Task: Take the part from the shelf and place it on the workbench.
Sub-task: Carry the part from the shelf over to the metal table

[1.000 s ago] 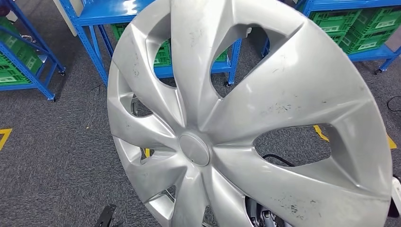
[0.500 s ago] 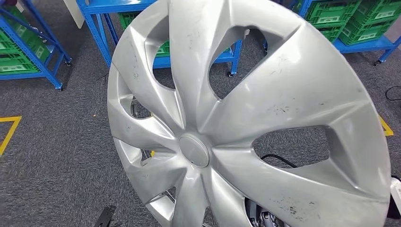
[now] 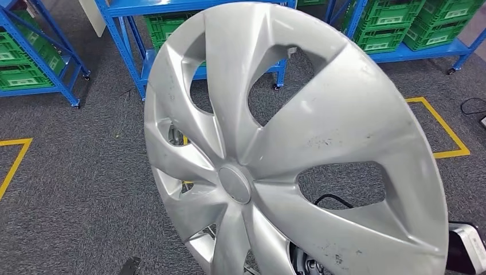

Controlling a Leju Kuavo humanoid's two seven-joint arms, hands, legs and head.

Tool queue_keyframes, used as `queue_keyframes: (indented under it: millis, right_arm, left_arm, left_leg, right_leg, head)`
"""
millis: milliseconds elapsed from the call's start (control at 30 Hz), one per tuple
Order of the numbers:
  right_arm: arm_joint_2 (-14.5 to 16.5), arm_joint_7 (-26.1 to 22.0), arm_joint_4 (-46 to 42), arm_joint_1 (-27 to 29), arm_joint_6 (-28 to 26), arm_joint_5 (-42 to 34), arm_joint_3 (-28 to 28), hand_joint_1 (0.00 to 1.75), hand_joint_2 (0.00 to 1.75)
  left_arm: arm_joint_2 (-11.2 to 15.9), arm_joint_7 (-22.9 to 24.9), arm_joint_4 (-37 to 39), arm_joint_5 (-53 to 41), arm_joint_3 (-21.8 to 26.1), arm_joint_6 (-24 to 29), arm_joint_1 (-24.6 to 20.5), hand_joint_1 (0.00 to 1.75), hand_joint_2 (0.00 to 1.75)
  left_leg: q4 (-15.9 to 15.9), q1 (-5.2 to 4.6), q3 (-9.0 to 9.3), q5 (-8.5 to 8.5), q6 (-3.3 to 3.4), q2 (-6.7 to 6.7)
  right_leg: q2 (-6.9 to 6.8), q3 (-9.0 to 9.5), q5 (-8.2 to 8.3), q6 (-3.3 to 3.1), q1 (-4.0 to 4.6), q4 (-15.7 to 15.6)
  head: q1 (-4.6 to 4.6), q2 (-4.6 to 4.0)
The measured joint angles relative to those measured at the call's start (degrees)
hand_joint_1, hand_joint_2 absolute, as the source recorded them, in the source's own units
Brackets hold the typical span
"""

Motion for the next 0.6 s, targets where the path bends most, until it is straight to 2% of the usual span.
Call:
queue_keyframes:
  millis: [67,133,167,233,300,333,367,400,467,500,533,600]
  right_arm:
    - [0.07,-1.14,-0.75,1.38,-0.06,1.36,-0.13,1.24,1.75]
    - [0.04,-2.2,-1.45,2.96,0.12,2.62,-0.29,1.24,1.75]
    - [0.0,-2.73,-1.78,3.71,0.34,3.27,-0.35,1.24,1.75]
    - [-0.17,-3.77,-2.24,4.88,0.96,4.44,-0.42,1.24,1.75]
    - [-0.38,-4.52,-2.4,5.94,1.54,5.19,-0.41,1.24,1.75]
    - [-0.52,-4.73,-2.41,6.46,1.68,5.38,-0.4,1.24,1.75]
    - [-0.72,-4.9,-2.41,6.86,1.77,5.51,-0.4,1.24,1.75]
    - [-0.95,-5.04,-2.41,7.16,1.84,5.59,-0.39,1.24,1.75]
    - [-1.29,-5.18,-2.41,7.37,1.96,5.65,-0.38,1.24,1.75]
    - [-1.39,-5.22,-2.44,7.47,1.99,5.65,-0.37,1.24,1.75]
    - [-1.47,-5.26,-2.47,7.58,2.01,5.65,-0.38,1.24,1.75]
    - [-1.66,-5.57,-2.54,7.83,2.05,5.64,-0.4,1.24,1.75]
  left_arm:
    - [0.2,-0.61,0.08,-0.06,0.15,-0.18,0.27,0.0,1.75]
    - [0.33,-1.19,0.26,-0.05,0.32,-0.49,0.86,0.0,1.75]
    - [0.37,-1.46,0.34,-0.05,0.37,-0.66,1.21,0.0,1.75]
    - [0.39,-1.92,0.47,-0.03,0.45,-0.92,1.74,0.0,1.75]
    - [0.39,-2.22,0.56,-0.02,0.55,-1.14,2.0,0.0,1.75]
    - [0.39,-2.31,0.62,-0.02,0.58,-1.23,2.14,0.0,1.75]
    - [0.39,-2.38,0.67,-0.01,0.6,-1.29,2.3,0.0,1.75]
    - [0.38,-2.45,0.71,0.0,0.6,-1.34,2.46,0.0,1.75]
    - [0.39,-2.54,0.79,0.02,0.6,-1.39,2.65,0.0,1.75]
    - [0.4,-2.57,0.83,0.03,0.61,-1.41,2.68,0.0,1.75]
    - [0.43,-2.59,0.85,0.04,0.62,-1.42,2.72,0.0,1.75]
    - [0.52,-2.62,0.9,0.08,0.64,-1.42,2.84,0.0,1.75]
  left_leg:
    - [-4.22,-0.38,2.56,-1.1,0.7,-0.04]
    - [-5.35,-0.45,2.65,-1.04,1.32,0.03]
    - [-5.86,-0.36,2.69,-0.82,1.74,0.13]
    - [-6.5,-0.17,2.37,-0.16,2.52,0.33]
    - [-6.46,-0.29,1.6,0.3,2.83,0.38]
    - [-6.4,-0.33,1.26,0.51,2.84,0.37]
    - [-6.31,-0.34,0.96,0.7,2.79,0.37]
    - [-6.14,-0.32,0.69,0.85,2.7,0.36]
    - [-5.42,-0.35,0.14,0.93,2.38,0.31]
    - [-4.91,-0.45,-0.2,0.86,2.13,0.27]
    - [-4.51,-0.55,-0.51,0.84,1.82,0.25]
    - [-4.2,-0.58,-0.87,1.0,1.14,0.23]
  right_leg:
    - [-0.17,-0.36,0.4,0.63,0.06,0.08]
    - [-0.25,-0.69,0.65,1.17,0.06,0.15]
    - [-0.2,-1.16,0.24,1.29,0.04,0.76]
    - [-0.06,-3.55,-2.35,1.1,-0.04,5.34]
    - [0.04,-7.24,-5.87,0.93,-0.17,13.46]
    - [0.05,-8.51,-6.84,1.1,-0.23,16.47]
    - [0.05,-8.75,-6.94,1.48,-0.29,17.47]
    - [0.05,-7.71,-6.15,2.01,-0.41,15.97]
    - [0.04,-3.21,-3.52,2.86,-0.71,7.88]
    - [0.13,-1.35,-2.49,2.79,-0.79,4.31]
    - [0.22,-0.33,-1.95,2.45,-0.78,2.2]
    - [0.41,-0.27,-1.5,1.37,-0.54,1.5]
  head:
    - [0.01,0.0]
    - [0.0,0.0]
    - [0.03,0.0]
    - [0.15,0.01]
    - [0.22,0.01]
    - [0.22,0.0]
    - [0.22,0.0]
    - [0.22,0.0]
    - [0.24,0.0]
    - [0.22,0.0]
    - [0.19,0.01]
    - [0.13,0.01]
